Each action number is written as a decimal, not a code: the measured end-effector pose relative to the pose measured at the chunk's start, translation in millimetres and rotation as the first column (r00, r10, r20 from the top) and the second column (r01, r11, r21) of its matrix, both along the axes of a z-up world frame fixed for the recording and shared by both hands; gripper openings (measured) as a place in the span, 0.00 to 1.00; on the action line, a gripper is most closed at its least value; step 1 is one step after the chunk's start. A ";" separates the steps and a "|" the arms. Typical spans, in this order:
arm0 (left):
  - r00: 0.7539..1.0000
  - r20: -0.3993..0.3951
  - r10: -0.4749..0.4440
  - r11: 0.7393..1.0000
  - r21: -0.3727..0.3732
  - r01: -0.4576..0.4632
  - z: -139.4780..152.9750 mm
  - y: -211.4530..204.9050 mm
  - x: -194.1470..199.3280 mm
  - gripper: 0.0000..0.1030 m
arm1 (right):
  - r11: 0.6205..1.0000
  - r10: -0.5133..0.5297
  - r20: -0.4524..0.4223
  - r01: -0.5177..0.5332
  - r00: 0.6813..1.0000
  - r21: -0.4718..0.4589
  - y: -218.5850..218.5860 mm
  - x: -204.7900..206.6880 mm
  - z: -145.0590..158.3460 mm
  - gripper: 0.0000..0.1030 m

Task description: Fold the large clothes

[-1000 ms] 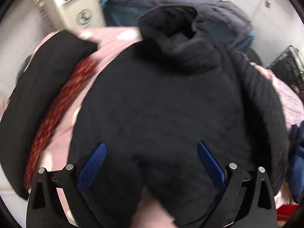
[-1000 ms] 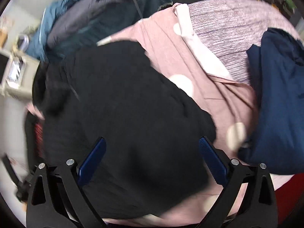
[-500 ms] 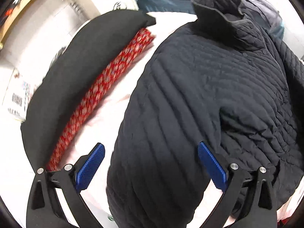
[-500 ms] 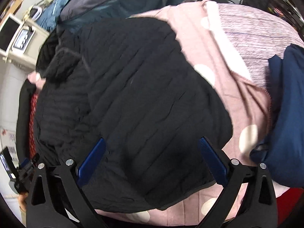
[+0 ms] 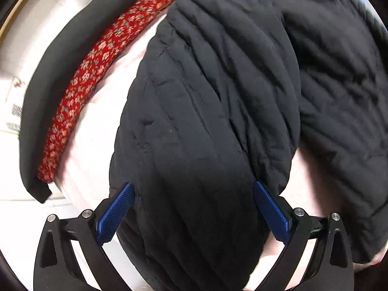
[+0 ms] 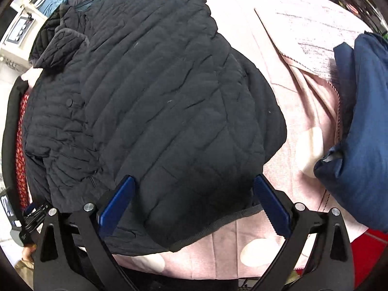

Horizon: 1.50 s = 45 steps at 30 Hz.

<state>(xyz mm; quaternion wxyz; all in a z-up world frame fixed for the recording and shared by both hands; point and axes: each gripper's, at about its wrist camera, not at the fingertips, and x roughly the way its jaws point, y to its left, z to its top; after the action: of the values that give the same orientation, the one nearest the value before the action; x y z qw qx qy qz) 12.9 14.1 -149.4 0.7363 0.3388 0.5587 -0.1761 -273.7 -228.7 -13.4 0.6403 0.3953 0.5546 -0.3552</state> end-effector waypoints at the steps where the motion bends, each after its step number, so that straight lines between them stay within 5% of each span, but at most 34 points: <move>1: 1.000 0.017 -0.007 1.000 0.020 0.007 -4.3 -2.5 -1.8 0.93 | 1.000 0.016 -0.003 -0.016 1.000 -0.006 2.5 2.5 0.2 0.94; 2: 1.000 0.028 -0.009 0.999 0.037 0.008 -7.8 -5.1 -1.3 0.91 | 0.999 0.040 -0.010 -0.040 0.999 -0.016 5.9 5.8 0.9 0.94; 5: 1.000 0.015 0.001 0.999 0.051 -0.002 -11.2 -11.7 4.2 0.61 | 0.987 0.152 -0.051 -0.154 0.987 -0.048 20.4 22.2 -1.1 0.94; 6: 1.000 0.029 0.012 0.998 0.056 -0.013 -7.1 -12.5 6.9 0.44 | 0.977 0.200 -0.074 -0.205 0.977 -0.057 26.1 28.7 -4.0 0.94; 7: 0.998 0.058 0.022 0.997 0.067 -0.026 -1.0 -12.4 10.1 0.26 | 0.958 0.266 -0.129 -0.277 0.955 -0.079 34.1 36.4 -8.9 0.94; 9: 0.991 0.115 0.067 0.996 0.053 -0.073 18.8 -9.3 21.2 0.16 | 0.915 0.342 -0.251 -0.381 0.906 -0.130 46.5 45.0 -19.2 0.83; 10: 0.984 0.150 0.095 0.994 0.033 -0.101 29.9 -6.9 26.6 0.13 | 0.898 0.375 -0.268 -0.419 0.888 -0.133 50.9 46.8 -23.1 0.68; 11: 0.968 0.219 0.125 0.991 0.007 -0.130 49.8 -3.1 35.3 0.12 | 0.894 0.389 -0.253 -0.429 0.886 -0.129 52.2 46.6 -23.1 0.40; 13: 0.931 0.334 0.147 0.989 -0.032 -0.145 81.7 -1.0 46.9 0.11 | 0.890 0.377 -0.255 -0.424 0.891 -0.167 48.3 44.2 -15.0 0.17; 16: 0.898 0.421 0.128 0.992 -0.063 -0.112 114.6 -6.8 64.1 0.11 | 0.898 0.316 -0.208 -0.363 0.926 -0.250 23.0 35.2 16.4 0.08; 21: 0.894 0.430 0.127 0.992 -0.062 -0.111 119.5 -20.3 75.0 0.13 | 0.828 0.196 -0.264 -0.304 0.944 -0.472 -66.0 9.9 86.6 0.07; 24: 0.914 0.369 0.168 0.986 -0.060 -0.157 111.4 -20.4 75.6 0.16 | 0.785 0.039 -0.309 -0.220 0.950 -0.579 -154.8 -20.0 128.5 0.07; 25: 0.919 0.350 0.179 0.984 -0.072 -0.164 110.7 -20.4 71.3 0.27 | 0.779 -0.029 -0.305 -0.169 0.952 -0.603 -190.6 -32.2 140.4 0.16; 26: 0.925 0.336 0.180 0.983 -0.081 -0.162 109.8 -20.8 67.8 0.38 | 0.791 -0.138 -0.313 -0.086 0.940 -0.606 -235.0 -50.0 148.4 0.51; 27: 0.931 0.321 0.174 0.984 -0.094 -0.151 109.5 -20.4 62.3 0.68 | 0.802 -0.249 -0.353 -0.012 0.902 -0.597 -264.5 -62.8 151.2 0.72; 28: 0.932 0.322 0.169 0.984 -0.112 -0.139 110.7 -17.7 57.9 0.84 | 0.793 -0.369 -0.365 0.084 0.855 -0.604 -288.7 -78.4 157.5 0.84; 31: 0.928 0.349 0.131 0.980 -0.189 -0.067 121.9 -14.7 30.0 0.94 | 0.720 -0.448 0.000 0.361 0.894 -0.593 -295.2 -106.8 187.6 0.90; 34: 0.937 0.338 0.085 0.983 -0.183 -0.023 119.0 -16.3 8.0 0.94 | 0.776 -0.349 0.053 0.321 0.936 -0.542 -268.9 -88.2 166.7 0.93; 37: 0.985 0.172 0.013 0.966 -0.258 0.032 108.3 -23.0 -14.8 0.94 | 0.910 -0.077 0.041 0.087 0.996 -0.405 -226.2 -38.3 103.7 0.93; 39: 0.996 0.073 -0.044 0.954 -0.293 0.064 97.6 -30.6 -26.6 0.94 | 0.958 0.111 0.026 -0.100 0.994 -0.270 -192.4 -7.3 55.5 0.93; 42: 0.980 -0.102 -0.172 0.936 -0.328 0.130 70.1 -51.0 -50.6 0.94 | 0.937 0.297 -0.071 -0.305 0.952 -0.171 -140.7 12.1 -8.1 0.93; 45: 0.916 -0.293 -0.273 0.932 -0.317 0.176 32.5 -70.8 -77.6 0.94 | 0.935 0.339 -0.129 -0.349 0.932 -0.067 -108.0 13.5 -54.9 0.93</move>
<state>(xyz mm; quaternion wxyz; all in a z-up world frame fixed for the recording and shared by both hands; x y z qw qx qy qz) -64.6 -56.7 -116.9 0.6470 0.2574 0.6004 -0.3933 -260.2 -336.6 -68.2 0.6766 0.2419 0.6349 -0.2840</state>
